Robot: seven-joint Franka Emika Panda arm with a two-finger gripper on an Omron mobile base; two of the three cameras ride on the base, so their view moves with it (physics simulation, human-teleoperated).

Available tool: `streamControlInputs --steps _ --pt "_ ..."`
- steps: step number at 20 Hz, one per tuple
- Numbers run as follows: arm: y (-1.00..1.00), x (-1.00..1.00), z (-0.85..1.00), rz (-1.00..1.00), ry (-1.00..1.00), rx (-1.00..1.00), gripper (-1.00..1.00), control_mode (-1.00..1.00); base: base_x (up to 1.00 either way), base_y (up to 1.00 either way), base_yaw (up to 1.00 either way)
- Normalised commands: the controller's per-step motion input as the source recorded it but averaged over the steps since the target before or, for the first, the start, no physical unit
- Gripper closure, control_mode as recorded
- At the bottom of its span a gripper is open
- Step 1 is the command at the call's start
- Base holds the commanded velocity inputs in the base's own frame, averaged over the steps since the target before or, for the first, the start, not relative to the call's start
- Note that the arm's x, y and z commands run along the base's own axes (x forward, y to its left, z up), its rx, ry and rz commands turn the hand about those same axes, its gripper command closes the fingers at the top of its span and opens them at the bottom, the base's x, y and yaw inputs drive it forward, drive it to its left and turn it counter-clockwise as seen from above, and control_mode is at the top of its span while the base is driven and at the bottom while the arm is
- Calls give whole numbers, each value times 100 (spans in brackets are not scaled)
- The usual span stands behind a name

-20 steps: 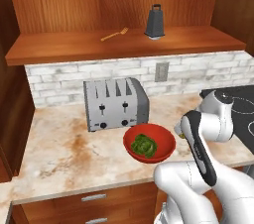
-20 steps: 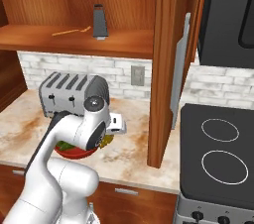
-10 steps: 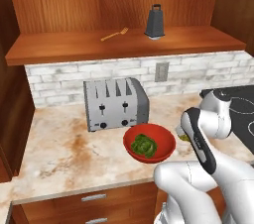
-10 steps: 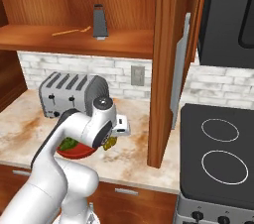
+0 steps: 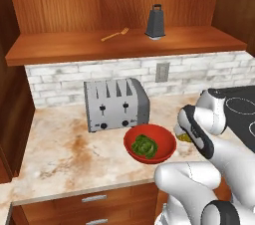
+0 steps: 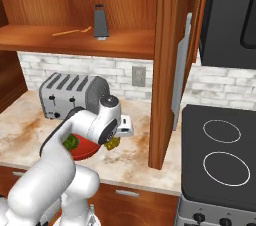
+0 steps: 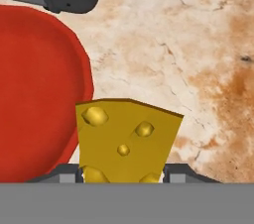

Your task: Pick the cheese from the fridge and the cheese grater from the cabinet and place them next to the salad bowl.

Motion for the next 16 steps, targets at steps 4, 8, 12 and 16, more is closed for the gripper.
streamControlInputs --steps 4,8,12,16 --pt "0 13 -23 0 0 0 100 -100 0 0 0" --pt "0 16 -30 0 0 0 100 -100 0 0 0" --pt "0 12 -35 0 0 0 100 -100 0 0 0" --pt "0 4 -30 0 0 0 100 -100 0 0 0"
